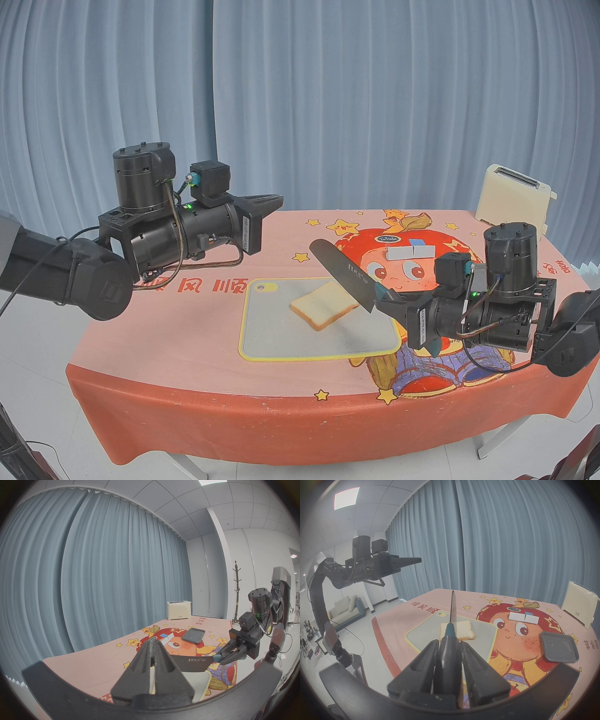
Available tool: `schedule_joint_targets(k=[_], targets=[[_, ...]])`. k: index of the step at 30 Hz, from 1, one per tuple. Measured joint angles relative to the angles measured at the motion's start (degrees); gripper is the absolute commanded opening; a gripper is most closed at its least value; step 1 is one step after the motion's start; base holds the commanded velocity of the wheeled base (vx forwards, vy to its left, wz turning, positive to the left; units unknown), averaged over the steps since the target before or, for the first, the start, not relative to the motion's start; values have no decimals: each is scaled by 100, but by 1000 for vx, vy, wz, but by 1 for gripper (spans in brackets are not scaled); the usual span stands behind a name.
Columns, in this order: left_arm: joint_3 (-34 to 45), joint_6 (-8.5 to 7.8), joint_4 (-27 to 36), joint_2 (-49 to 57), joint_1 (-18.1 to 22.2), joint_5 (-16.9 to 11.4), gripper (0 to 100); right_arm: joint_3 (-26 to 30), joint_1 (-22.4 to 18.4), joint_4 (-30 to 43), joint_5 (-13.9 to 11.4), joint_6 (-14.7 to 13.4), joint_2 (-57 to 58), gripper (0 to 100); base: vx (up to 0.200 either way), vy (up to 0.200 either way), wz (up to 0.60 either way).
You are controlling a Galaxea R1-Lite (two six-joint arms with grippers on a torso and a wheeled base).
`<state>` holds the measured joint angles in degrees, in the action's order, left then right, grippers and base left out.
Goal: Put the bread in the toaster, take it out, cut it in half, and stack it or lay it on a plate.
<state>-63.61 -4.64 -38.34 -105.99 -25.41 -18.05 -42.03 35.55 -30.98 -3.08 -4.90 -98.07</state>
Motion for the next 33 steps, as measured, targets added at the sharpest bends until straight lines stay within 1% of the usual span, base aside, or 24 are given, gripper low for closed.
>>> schedule_joint_targets(k=[7,13,21,25,33], targets=[[-227,0,216,-223,-11,55,0,-74,-55,-4,-2,0,-171,0,0,0,0],[-249,-2,332,-278,-85,356,0,-85,-61,-9,0,6,-232,0,0,0,0],[-267,11,345,-302,-124,427,0,-123,-61,-88,0,6,-313,0,0,0,0],[-257,13,339,-306,-111,572,0,-140,-72,-362,2,6,-413,0,0,0,0],[-278,-2,293,-394,-124,585,0,-121,-74,-373,13,9,-581,0,0,0,0]])
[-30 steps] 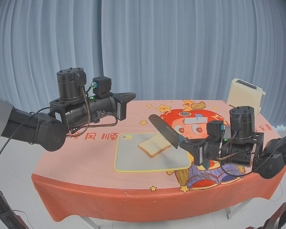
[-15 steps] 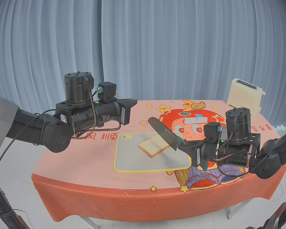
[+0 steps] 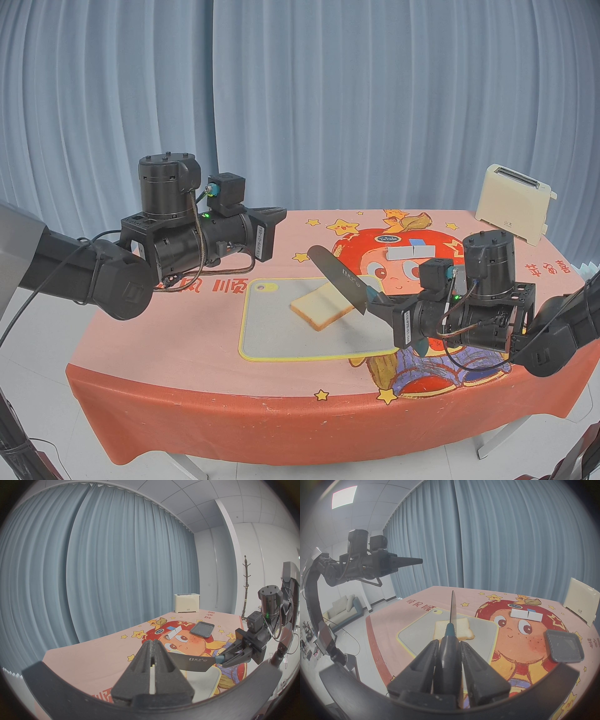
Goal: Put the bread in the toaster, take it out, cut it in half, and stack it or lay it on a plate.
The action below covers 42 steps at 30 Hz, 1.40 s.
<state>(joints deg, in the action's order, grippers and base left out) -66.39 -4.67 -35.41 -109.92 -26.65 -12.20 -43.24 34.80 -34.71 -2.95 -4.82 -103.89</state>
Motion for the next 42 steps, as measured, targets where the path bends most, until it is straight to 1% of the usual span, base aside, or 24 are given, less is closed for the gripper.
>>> schedule_joint_targets(k=[13,23,33,42], targets=[[-262,2,2,-407,-258,27,0,22,98,-99,9,6,-215,0,0,0,0],[-740,2,63,-890,-317,28,0,66,135,-202,28,9,-297,0,0,0,0],[-908,10,77,-1251,-424,38,0,79,141,-202,28,13,-313,0,0,0,0],[-981,11,154,-1370,-446,35,0,85,179,-200,35,-2,-319,0,0,0,0]])
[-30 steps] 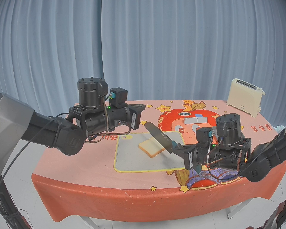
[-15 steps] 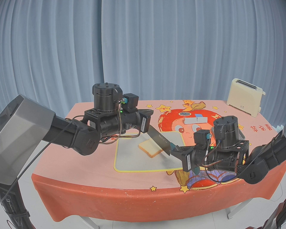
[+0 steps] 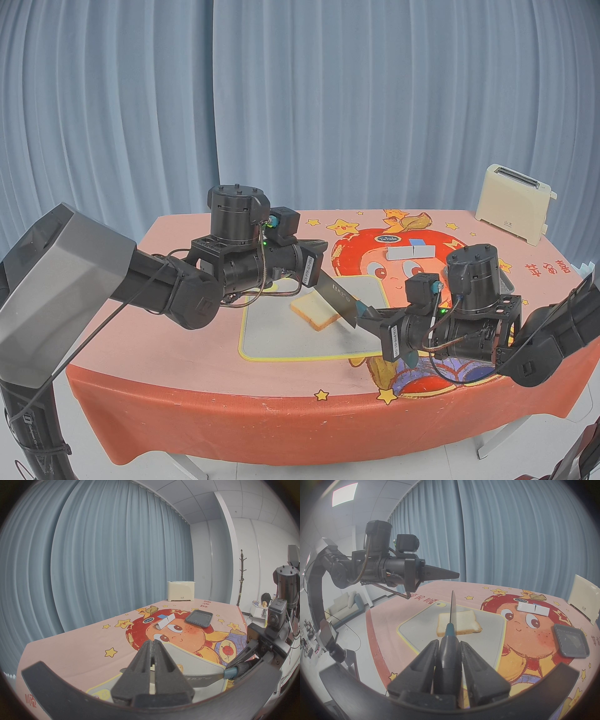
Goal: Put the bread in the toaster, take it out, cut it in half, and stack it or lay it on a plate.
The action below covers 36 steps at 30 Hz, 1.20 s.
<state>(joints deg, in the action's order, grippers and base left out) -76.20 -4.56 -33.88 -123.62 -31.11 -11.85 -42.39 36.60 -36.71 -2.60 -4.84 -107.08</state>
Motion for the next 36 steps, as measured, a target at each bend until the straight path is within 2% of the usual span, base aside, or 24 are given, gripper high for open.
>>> schedule_joint_targets(k=[14,22,36], targets=[[-67,5,77,23,-6,-2,0,-249,-38,124,-11,-28,72,0,0,0,0],[-177,7,123,30,-20,2,0,-617,-46,912,-2,-20,144,0,0,0,0],[-157,27,128,15,-80,9,0,-638,55,973,24,-6,162,0,0,0,0]])
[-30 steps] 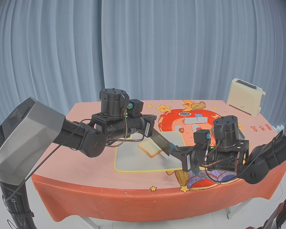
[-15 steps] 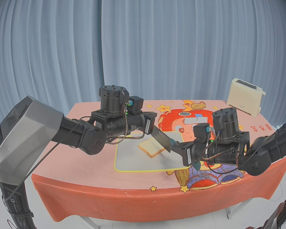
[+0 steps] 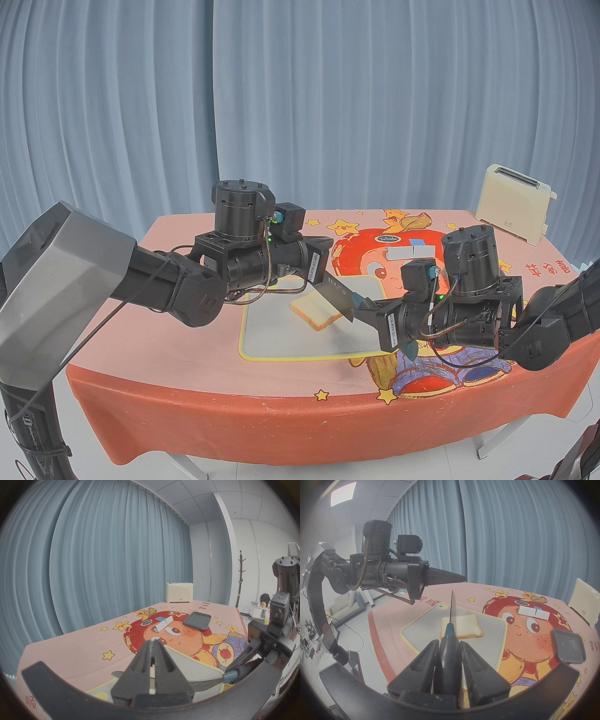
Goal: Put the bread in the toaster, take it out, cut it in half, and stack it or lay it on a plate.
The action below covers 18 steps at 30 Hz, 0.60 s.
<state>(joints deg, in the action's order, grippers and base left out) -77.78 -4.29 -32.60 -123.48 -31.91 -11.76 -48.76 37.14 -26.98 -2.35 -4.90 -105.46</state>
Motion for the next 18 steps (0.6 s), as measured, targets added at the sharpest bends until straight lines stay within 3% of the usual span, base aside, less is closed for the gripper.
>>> schedule_joint_targets(k=[18], targets=[[369,6,-79,-78,-28,85,0,-7,-68,-9,9,9,-201,0,0,0,0]])
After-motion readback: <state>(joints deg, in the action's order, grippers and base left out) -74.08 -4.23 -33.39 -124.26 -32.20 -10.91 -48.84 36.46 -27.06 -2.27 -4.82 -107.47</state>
